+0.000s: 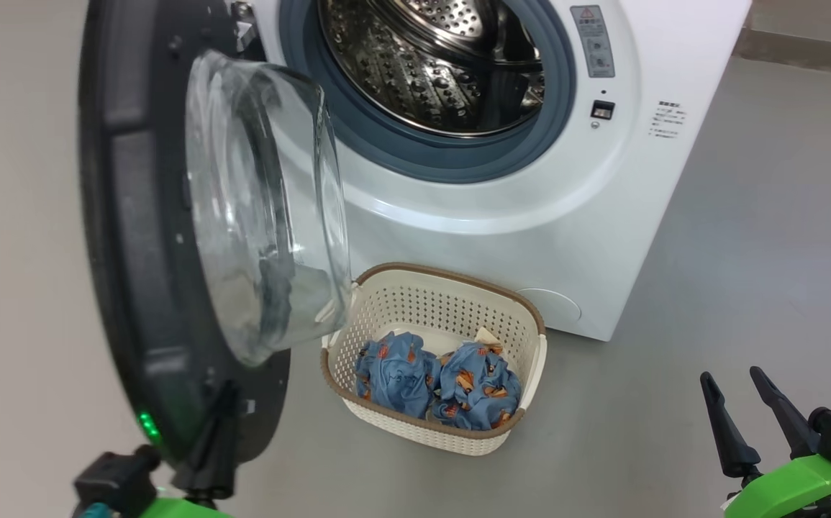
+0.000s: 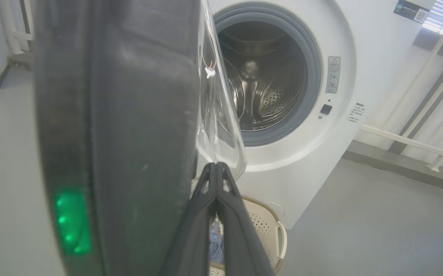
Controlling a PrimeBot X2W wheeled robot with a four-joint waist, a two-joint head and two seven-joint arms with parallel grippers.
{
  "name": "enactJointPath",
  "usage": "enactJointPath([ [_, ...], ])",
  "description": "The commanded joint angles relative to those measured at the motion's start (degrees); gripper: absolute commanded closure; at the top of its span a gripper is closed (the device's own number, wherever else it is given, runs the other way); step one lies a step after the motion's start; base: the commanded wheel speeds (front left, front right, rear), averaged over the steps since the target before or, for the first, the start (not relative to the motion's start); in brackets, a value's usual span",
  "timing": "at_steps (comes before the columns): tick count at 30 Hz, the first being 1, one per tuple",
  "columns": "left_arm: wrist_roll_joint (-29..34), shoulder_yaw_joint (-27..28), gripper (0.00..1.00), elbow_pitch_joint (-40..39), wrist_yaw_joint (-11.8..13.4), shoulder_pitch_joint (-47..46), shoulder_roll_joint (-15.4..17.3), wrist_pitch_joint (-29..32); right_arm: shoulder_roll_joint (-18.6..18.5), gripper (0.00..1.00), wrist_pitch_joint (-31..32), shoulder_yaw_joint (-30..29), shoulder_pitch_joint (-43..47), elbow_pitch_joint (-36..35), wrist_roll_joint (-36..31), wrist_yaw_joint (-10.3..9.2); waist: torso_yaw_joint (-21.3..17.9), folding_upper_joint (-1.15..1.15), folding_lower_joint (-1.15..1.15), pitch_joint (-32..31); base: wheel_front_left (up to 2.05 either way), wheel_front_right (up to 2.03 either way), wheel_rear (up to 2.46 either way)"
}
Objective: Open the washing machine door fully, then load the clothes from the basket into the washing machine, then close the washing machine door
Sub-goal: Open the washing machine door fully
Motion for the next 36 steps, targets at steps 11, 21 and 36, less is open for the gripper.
enactJointPath([
  [11, -1.0, 9.8, 1.00, -1.5, 4.0, -1.6, 5.7, -0.3, -1.1, 0.00, -0.7, 1.3, 0.3, -1.7, -0.2, 0.09, 0.9, 0.00, 0.00, 1.6, 0.00, 0.00, 0.00],
  [21, -0.9, 14.0, 1.00, 1.9, 5.6, -4.3, 8.6, -1.0, -1.8, 0.00, -0.7, 1.3, -0.5, -2.0, -0.3, 0.09, 0.8, 0.00, 0.00, 3.9, 0.00, 0.00, 0.00],
  [36, -0.7, 21.2, 1.00, 14.9, 5.6, -13.1, 13.6, -2.5, -3.7, 0.00, -0.7, 2.3, -3.6, -1.6, -0.5, 0.09, 0.7, 0.00, 0.00, 7.8, 0.00, 0.00, 0.00],
])
